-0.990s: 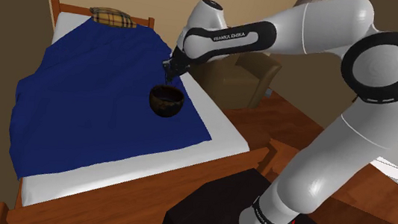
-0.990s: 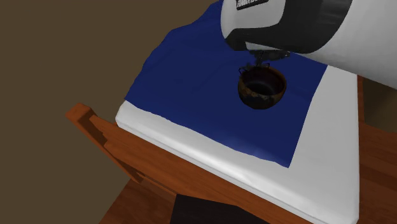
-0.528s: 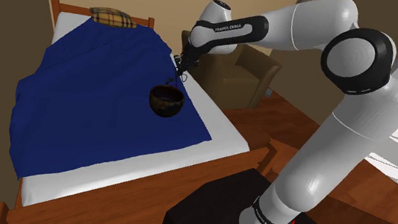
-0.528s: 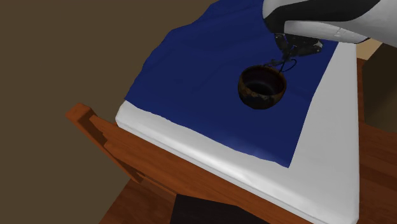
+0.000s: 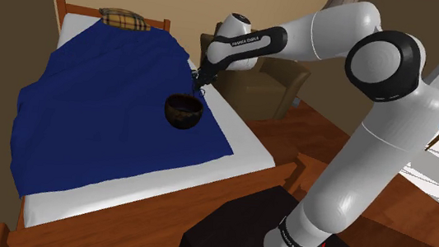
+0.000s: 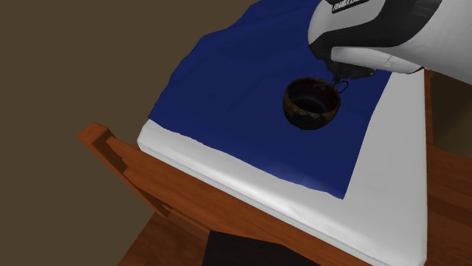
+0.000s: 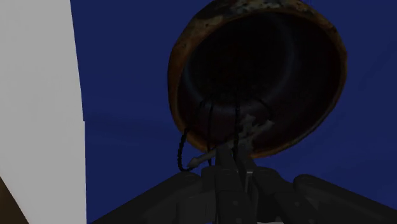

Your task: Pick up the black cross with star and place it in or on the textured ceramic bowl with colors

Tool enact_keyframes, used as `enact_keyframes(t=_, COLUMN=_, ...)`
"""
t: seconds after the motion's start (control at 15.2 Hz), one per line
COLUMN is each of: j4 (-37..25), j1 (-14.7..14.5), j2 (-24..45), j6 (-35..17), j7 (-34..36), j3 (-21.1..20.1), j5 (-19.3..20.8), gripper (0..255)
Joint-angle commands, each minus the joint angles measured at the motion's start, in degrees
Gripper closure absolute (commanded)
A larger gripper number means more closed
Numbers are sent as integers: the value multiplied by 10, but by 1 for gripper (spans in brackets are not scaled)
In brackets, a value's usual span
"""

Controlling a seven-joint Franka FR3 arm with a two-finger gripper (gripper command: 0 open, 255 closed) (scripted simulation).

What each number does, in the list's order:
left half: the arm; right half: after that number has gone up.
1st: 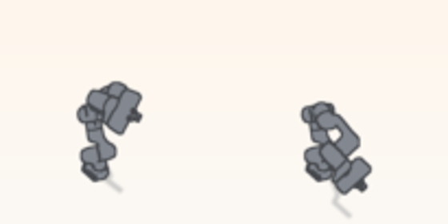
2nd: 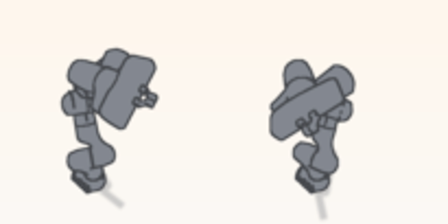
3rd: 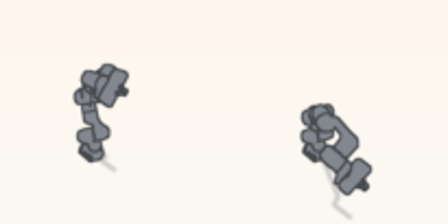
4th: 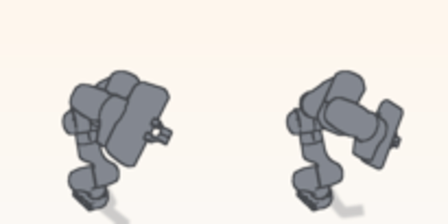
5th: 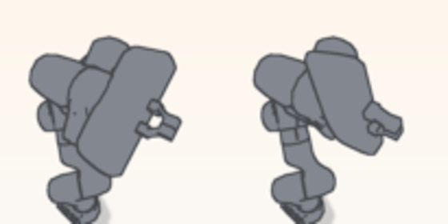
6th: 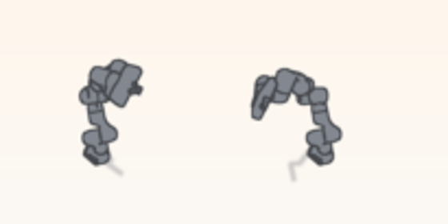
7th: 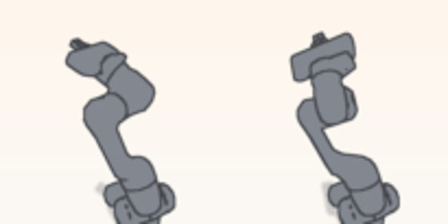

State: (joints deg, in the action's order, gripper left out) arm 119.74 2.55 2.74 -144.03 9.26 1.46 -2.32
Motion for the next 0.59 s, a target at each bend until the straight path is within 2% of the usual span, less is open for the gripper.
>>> enact_keyframes(t=0.0, j4=10, j1=-1, j2=8, j6=-18, j7=0, j3=-1, j5=-1, gripper=255)
enact_keyframes(t=0.33, j4=30, j1=0, j2=29, j6=-59, j7=-3, j3=-1, j5=-4, gripper=255)
enact_keyframes(t=0.53, j4=30, j1=0, j2=29, j6=-59, j7=-3, j3=-1, j5=-4, gripper=255)
